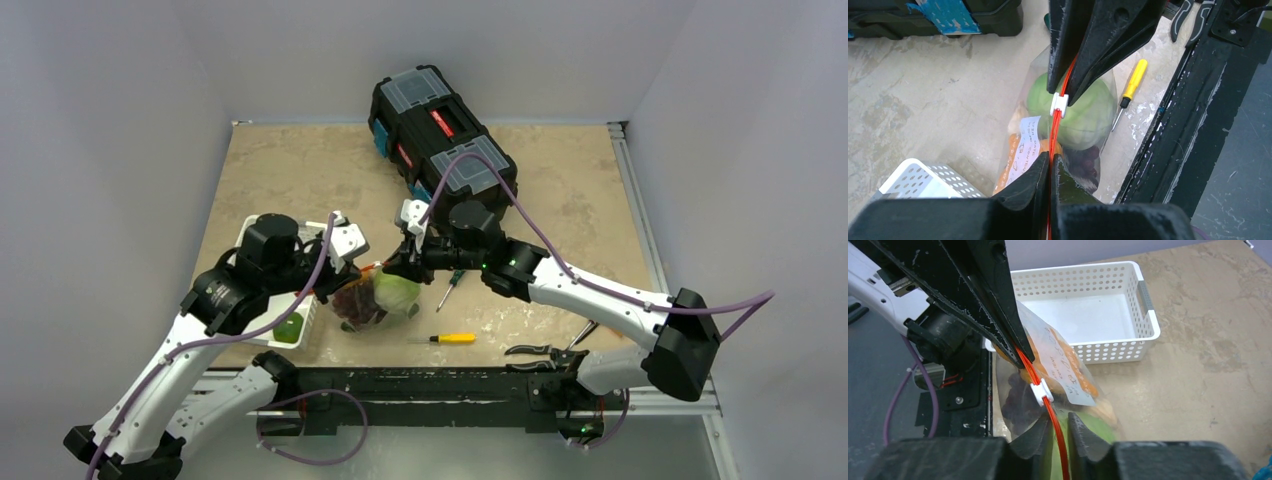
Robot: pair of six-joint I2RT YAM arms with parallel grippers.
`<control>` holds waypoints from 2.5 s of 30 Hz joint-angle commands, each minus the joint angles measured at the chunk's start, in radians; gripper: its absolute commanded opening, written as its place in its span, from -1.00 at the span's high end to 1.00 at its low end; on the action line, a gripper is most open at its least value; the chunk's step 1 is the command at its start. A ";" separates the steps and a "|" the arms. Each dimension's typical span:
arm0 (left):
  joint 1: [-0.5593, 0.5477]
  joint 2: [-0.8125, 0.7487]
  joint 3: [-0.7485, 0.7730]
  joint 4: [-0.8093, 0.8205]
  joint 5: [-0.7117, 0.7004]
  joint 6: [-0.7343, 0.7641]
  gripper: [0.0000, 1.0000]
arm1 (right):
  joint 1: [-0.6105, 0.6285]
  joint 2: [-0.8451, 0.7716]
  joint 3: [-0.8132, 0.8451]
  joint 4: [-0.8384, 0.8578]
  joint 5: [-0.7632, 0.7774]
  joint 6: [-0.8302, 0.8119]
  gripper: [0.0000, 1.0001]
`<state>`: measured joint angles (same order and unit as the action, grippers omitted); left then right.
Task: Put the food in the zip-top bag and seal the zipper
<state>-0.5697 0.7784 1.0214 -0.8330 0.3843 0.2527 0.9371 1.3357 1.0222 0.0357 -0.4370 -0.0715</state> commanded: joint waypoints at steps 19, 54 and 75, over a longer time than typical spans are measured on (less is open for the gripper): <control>0.002 -0.006 0.018 0.311 0.161 -0.083 -0.42 | 0.001 -0.013 0.032 0.065 -0.056 -0.007 1.00; -0.001 0.101 -0.032 0.185 0.192 0.125 0.34 | 0.000 -0.013 0.062 0.035 -0.083 -0.002 1.00; -0.001 -0.011 -0.024 0.072 0.042 0.113 1.00 | 0.000 -0.105 -0.063 0.220 0.145 0.129 1.00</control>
<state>-0.5705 0.8158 0.9871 -0.6838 0.5095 0.3599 0.9443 1.3167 0.9821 0.0788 -0.4316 -0.0151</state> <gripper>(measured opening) 0.098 0.007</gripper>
